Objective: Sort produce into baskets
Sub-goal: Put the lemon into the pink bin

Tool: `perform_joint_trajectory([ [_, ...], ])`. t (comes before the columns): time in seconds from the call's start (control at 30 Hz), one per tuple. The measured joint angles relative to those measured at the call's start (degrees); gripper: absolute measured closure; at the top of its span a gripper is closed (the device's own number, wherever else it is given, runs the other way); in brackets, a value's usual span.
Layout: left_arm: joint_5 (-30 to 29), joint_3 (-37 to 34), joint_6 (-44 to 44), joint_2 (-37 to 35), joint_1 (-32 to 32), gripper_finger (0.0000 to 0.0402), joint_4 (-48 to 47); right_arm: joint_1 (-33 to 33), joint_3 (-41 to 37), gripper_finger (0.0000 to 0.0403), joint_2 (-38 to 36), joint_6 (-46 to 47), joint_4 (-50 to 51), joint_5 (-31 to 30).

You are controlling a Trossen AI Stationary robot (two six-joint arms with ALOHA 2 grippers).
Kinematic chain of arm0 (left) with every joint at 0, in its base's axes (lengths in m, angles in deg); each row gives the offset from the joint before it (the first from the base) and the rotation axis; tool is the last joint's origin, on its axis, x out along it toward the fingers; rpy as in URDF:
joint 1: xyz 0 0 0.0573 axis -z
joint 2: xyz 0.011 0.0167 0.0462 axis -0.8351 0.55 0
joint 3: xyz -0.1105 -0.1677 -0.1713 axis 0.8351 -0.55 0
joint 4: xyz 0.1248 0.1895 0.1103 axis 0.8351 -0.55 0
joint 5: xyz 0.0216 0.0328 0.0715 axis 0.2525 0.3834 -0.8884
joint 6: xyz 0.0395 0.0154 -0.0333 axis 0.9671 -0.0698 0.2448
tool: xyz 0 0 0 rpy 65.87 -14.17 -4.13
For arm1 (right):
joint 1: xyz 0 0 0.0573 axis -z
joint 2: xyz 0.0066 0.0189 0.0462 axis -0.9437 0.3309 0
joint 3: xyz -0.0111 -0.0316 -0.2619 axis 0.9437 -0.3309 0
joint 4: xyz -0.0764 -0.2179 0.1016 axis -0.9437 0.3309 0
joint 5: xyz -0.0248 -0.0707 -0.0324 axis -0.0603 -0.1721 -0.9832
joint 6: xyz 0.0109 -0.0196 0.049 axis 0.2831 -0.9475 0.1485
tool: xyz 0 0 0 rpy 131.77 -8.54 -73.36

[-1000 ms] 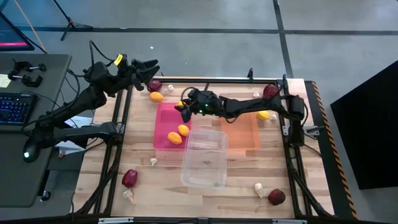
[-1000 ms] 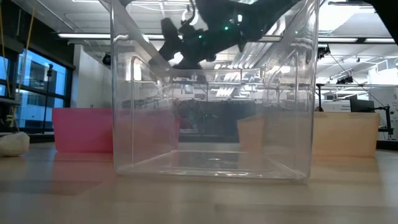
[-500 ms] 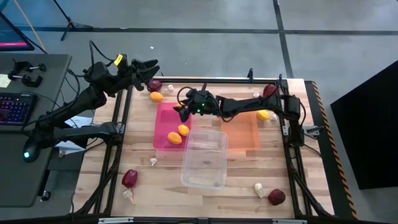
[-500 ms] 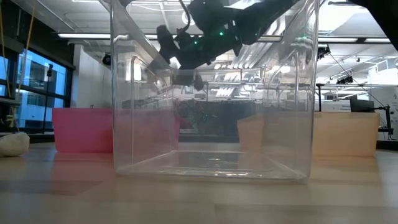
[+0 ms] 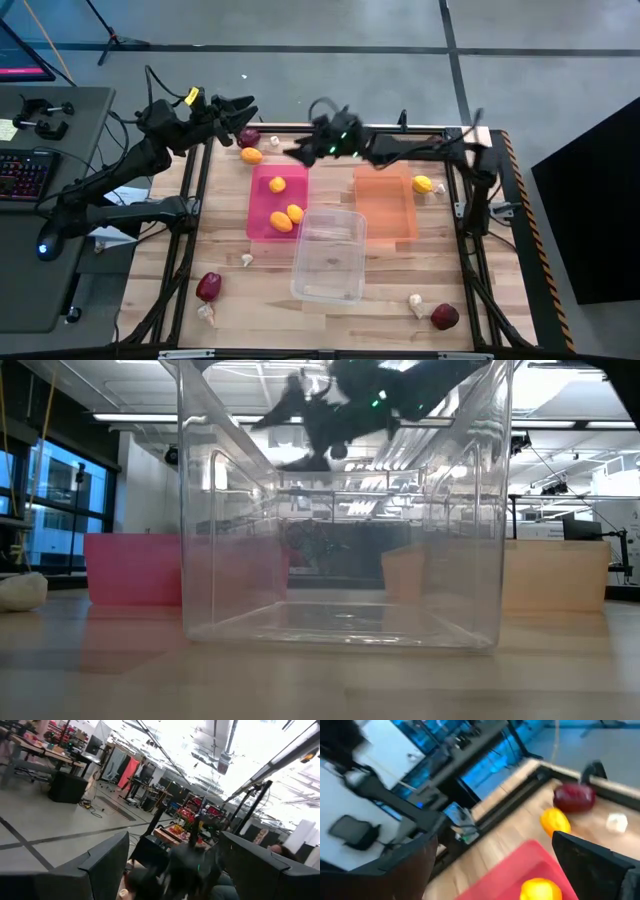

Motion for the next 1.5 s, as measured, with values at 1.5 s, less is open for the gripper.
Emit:
perform_joint_trajectory([
  [1.5, -11.88, 12.69, 35.97, 46.37, -14.66, 0.0106, -54.57, -4.41, -10.88, 0.0022, -26.03, -4.28, 54.33, -25.26],
])
